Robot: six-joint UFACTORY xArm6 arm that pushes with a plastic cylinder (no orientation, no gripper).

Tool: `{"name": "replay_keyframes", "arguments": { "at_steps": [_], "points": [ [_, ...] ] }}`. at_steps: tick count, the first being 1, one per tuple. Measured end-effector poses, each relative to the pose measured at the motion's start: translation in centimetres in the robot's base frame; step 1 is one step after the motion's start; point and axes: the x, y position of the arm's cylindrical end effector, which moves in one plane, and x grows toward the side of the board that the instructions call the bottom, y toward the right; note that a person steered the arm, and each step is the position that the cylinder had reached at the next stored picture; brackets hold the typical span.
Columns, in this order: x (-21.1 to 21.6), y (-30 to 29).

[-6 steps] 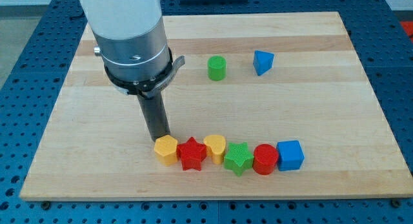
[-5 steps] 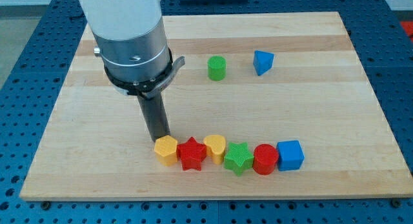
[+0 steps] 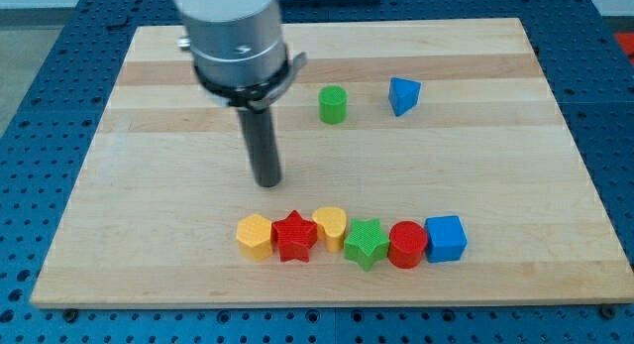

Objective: Move your arm towards blue triangle

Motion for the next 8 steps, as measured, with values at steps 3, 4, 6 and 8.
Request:
{"name": "replay_keyframes", "arguments": {
  "at_steps": [3, 4, 6, 8],
  "points": [
    [-0.3, 13.0],
    [-0.3, 13.0],
    [0.0, 15.3],
    [-2.0, 22.4]
  ]
}}
